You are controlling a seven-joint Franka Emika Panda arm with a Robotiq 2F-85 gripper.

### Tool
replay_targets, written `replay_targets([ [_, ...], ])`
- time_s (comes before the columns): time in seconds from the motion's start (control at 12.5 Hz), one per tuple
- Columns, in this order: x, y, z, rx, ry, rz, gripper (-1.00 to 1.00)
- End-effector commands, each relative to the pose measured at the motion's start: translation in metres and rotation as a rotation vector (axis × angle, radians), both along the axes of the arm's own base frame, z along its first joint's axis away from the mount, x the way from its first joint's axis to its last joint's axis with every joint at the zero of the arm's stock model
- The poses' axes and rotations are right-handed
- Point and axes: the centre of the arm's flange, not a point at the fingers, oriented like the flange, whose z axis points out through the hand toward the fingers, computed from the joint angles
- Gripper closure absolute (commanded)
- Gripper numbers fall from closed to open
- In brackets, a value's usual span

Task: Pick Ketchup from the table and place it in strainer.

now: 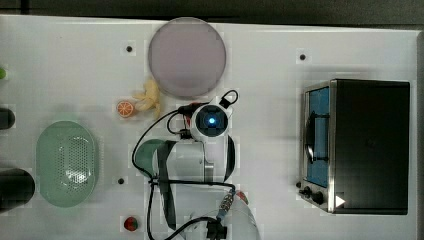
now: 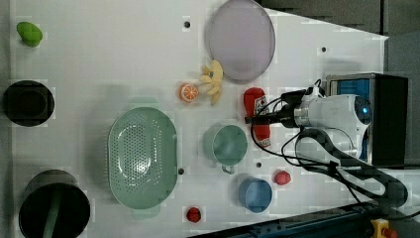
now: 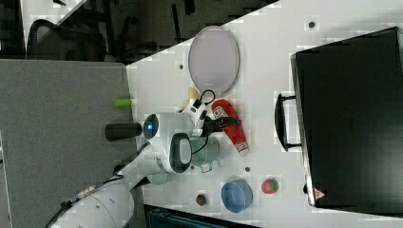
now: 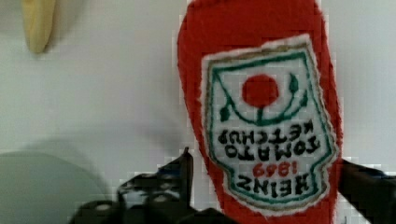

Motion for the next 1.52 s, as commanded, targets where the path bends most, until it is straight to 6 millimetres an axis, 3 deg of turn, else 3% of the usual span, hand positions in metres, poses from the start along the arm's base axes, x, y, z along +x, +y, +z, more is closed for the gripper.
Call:
replay_targets([
  [0.08, 0.009, 0.002, 0.013, -0.002, -0.04, 0.034, -0.43],
  [0.16, 0.011, 0.002, 0.017, -0.002, -0.049, 0.035, -0.23],
  [0.48, 0.021, 0.006, 0.064, -0.015, -0.088, 0.031, -0.23],
  [0.72, 0.023, 0.014, 0.131, -0.038, -0.068, -0.004, -0.23],
  [1.04, 0.015, 0.044, 0.236, -0.07, -0.092, 0.025, -0.23],
  [1.28, -0.006, 0.08, 0.287, -0.11, -0.045, -0.047, -0.23],
  [1.52, -0.027, 0.145, 0.302, -0.127, -0.041, -0.109, -0.23],
])
